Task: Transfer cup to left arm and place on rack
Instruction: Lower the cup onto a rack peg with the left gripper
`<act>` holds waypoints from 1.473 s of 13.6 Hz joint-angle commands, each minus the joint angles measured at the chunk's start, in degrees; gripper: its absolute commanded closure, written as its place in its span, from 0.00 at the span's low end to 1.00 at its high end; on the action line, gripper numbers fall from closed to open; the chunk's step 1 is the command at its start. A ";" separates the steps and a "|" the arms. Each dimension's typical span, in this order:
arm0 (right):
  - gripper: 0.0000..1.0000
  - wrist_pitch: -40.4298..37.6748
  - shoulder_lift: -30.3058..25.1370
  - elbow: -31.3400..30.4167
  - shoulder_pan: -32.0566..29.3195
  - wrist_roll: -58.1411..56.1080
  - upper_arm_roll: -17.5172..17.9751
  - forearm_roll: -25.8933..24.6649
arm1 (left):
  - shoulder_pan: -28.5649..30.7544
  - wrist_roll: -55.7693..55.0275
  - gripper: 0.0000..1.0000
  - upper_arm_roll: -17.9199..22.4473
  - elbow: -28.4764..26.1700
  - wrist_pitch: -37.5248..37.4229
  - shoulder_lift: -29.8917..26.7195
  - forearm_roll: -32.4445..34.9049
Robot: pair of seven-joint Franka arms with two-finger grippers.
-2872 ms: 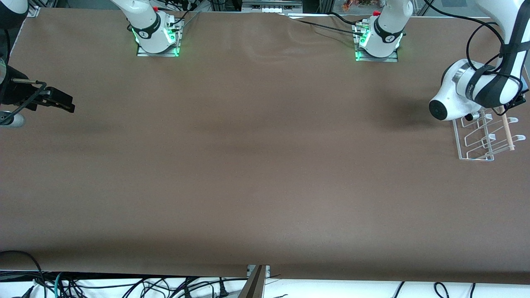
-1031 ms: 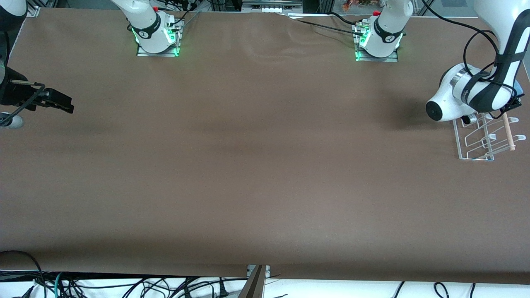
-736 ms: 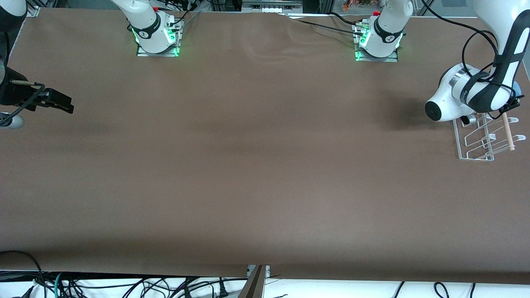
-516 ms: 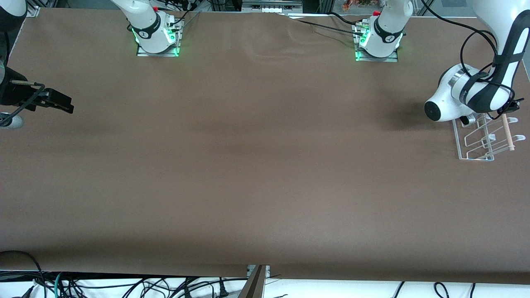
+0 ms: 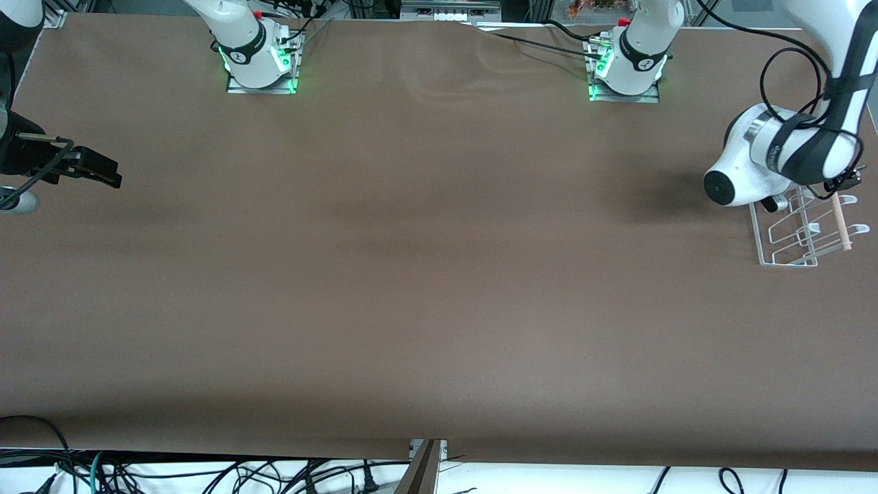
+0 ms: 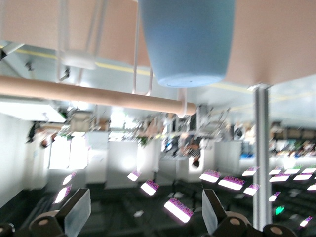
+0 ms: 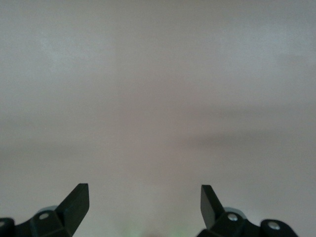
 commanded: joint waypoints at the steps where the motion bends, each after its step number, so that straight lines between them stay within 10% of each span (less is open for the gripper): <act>1: 0.00 -0.14 -0.39 -0.23 -0.75 0.70 0.61 0.09 | -0.26 5.43 0.00 -2.43 9.39 -4.04 -1.20 -11.94; 10: 0.00 0.04 -0.39 -0.23 -0.75 0.70 0.52 0.09 | -6.41 6.06 0.00 -4.37 48.34 -21.89 4.34 -43.26; 20: 0.00 0.04 -0.39 -0.23 -0.75 0.70 0.52 0.09 | -9.57 -21.16 0.00 -7.01 48.73 -12.51 -1.54 -56.02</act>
